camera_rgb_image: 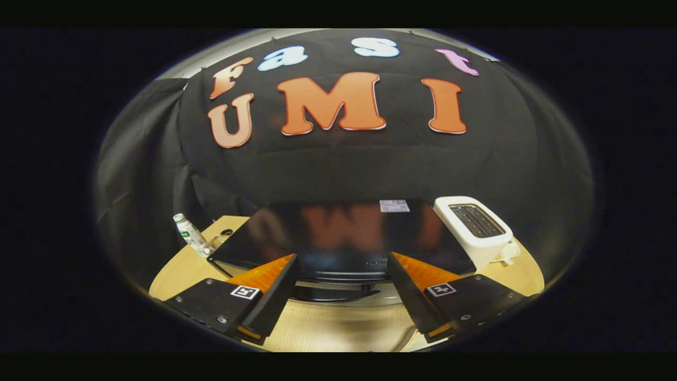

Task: Open the toaster oven, put the food inside, and close the toaster oven door.

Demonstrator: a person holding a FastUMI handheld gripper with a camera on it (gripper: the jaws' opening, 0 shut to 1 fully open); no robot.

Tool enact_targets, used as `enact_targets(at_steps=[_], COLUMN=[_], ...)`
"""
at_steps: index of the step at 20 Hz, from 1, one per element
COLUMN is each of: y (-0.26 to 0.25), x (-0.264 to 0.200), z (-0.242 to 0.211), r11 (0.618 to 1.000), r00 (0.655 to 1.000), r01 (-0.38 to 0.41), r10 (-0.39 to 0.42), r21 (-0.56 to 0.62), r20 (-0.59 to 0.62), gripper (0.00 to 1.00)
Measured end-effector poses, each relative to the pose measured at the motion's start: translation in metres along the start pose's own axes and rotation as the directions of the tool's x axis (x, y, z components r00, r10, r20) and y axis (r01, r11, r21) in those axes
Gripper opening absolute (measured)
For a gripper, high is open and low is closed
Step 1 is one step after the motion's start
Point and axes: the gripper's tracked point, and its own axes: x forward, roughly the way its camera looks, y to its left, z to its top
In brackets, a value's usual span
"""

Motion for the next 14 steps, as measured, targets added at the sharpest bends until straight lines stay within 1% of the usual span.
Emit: enact_targets(at_steps=[1,2,3,4,5,6,7,8,9,11,12,13,14], y=[-0.001,0.001,0.001,0.005,0.010,0.011,0.014,0.017,0.021,0.021,0.020,0.020,0.020], x=[0.002,0.001,0.001,-0.003,-0.007,-0.010,-0.014,-0.016,-0.018,-0.021,-0.022,-0.025,-0.029], z=[0.000,-0.004,-0.004,-0.007,-0.003,-0.009,-0.009,-0.013,-0.014,-0.018,-0.020,-0.022,-0.025], r11=[1.000,0.999,0.997,0.998,0.998,0.996,0.997,0.999,0.998,0.997,0.997,0.997,0.997], r00=[0.999,1.000,0.998,0.999,0.998,0.997,0.996,0.996,0.995,0.994,0.995,0.995,0.996], r01=[0.012,0.023,0.039,0.035,0.028,0.030,0.015,-0.010,-0.023,-0.046,-0.050,-0.054,-0.057], r10=[-0.012,-0.023,-0.035,-0.033,-0.025,-0.024,-0.007,0.015,0.028,0.051,0.054,0.058,0.061], r21=[-0.020,-0.045,-0.073,-0.056,-0.049,-0.085,-0.081,-0.053,-0.051,-0.062,-0.053,-0.050,-0.060], r20=[0.031,0.022,0.046,0.042,0.066,0.074,0.092,0.084,0.099,0.092,0.084,0.076,0.068], gripper=[0.99,0.98,0.98,0.98,0.96,0.93,0.91,0.88,0.81,0.76,0.76,0.70,0.70])
